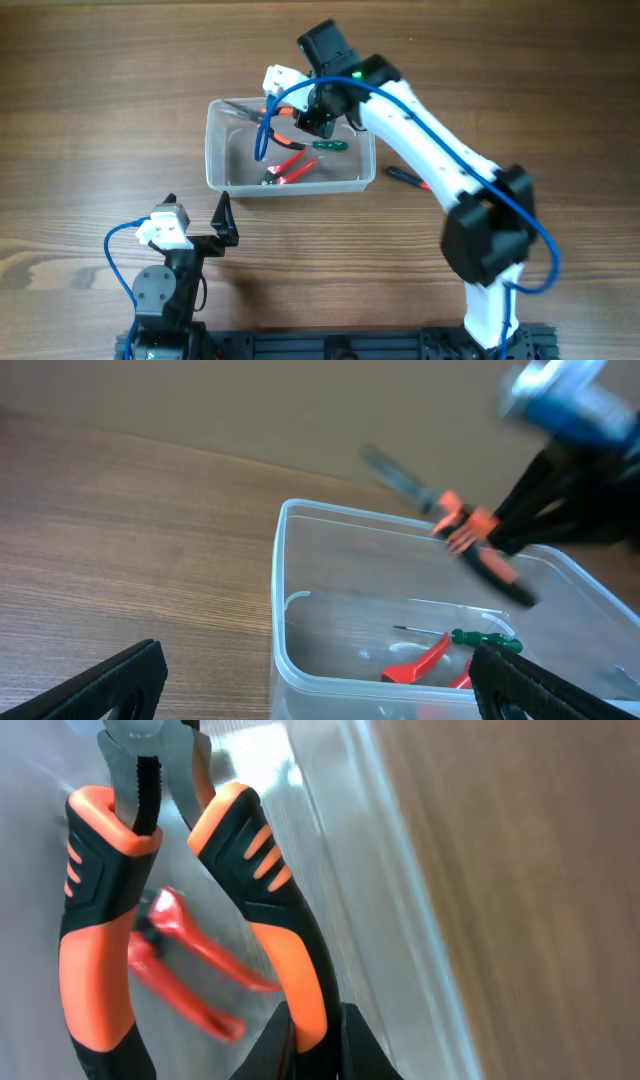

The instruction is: Pack container

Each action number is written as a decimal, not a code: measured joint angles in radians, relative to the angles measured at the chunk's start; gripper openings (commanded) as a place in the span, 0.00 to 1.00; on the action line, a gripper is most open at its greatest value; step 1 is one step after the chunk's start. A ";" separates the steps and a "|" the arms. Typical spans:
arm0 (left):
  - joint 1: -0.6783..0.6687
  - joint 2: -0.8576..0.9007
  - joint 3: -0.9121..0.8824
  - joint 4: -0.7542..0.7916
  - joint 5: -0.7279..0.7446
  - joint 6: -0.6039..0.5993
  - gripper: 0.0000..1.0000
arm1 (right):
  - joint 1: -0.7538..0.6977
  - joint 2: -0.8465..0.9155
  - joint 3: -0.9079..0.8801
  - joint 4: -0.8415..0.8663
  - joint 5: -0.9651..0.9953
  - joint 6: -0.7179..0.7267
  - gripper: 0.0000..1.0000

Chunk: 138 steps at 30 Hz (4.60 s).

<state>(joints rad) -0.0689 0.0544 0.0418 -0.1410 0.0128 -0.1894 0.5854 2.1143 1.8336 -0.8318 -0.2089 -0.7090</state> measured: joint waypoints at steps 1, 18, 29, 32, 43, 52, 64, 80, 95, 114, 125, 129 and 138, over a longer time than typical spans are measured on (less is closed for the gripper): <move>0.000 0.000 0.000 0.000 0.000 0.000 1.00 | 0.000 0.026 -0.001 0.003 0.004 -0.001 0.04; 0.000 0.000 0.000 0.000 0.000 0.000 1.00 | 0.000 0.145 0.004 -0.052 0.039 0.097 0.59; 0.000 0.000 0.000 0.000 0.000 0.000 1.00 | -0.191 -0.291 0.122 -0.213 0.248 0.296 0.80; 0.000 0.000 0.000 0.000 0.000 0.000 1.00 | -0.399 -0.372 0.140 -0.246 0.238 0.317 0.76; 0.000 0.000 0.000 0.000 0.000 0.000 1.00 | -0.587 -0.255 -0.313 -0.258 -0.014 0.335 0.76; 0.000 0.000 0.000 0.000 0.000 0.000 1.00 | -0.494 -0.255 -0.575 -0.079 -0.010 0.276 0.63; 0.000 0.000 0.000 0.000 0.000 0.000 1.00 | -0.492 -0.255 -0.658 0.111 0.087 0.282 0.40; 0.000 0.000 0.000 0.000 0.000 0.000 1.00 | -0.496 -0.171 -0.634 0.100 0.101 0.328 0.04; 0.000 0.000 0.000 0.000 0.000 0.000 1.00 | -0.489 -0.126 -0.303 -0.201 0.084 0.405 0.04; 0.000 0.000 0.000 0.000 0.000 0.000 1.00 | 0.003 -0.128 -0.084 -0.217 -0.130 0.127 0.05; 0.000 0.000 0.000 0.000 0.000 0.000 1.00 | -0.016 -0.011 -0.130 -0.132 -0.057 0.076 0.29; 0.000 0.000 0.000 0.000 0.000 0.000 1.00 | -0.016 -0.006 -0.130 -0.131 -0.093 0.114 0.43; 0.000 0.000 0.000 0.000 0.000 0.000 1.00 | -0.031 -0.040 -0.054 -0.249 -0.087 0.322 0.68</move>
<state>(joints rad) -0.0689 0.0544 0.0418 -0.1410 0.0128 -0.1894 0.5549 2.0739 1.7798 -1.0805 -0.2955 -0.3874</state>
